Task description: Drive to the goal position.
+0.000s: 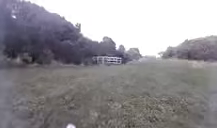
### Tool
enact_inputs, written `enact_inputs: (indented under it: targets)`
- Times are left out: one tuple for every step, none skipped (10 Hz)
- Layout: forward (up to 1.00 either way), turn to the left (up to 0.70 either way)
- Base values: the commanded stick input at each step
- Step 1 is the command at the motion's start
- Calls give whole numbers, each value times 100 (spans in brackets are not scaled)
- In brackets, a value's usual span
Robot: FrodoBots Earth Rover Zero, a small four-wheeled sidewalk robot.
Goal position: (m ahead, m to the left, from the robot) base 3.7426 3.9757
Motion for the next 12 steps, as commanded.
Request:
enact_inputs:
  targets:
    - [70,0]
    - [70,0]
    - [70,0]
    - [70,0]
    - [70,0]
    - [70,0]
    - [70,0]
    - [70,0]
    - [70,0]
    - [70,0]
    - [70,-1]
    - [70,-3]
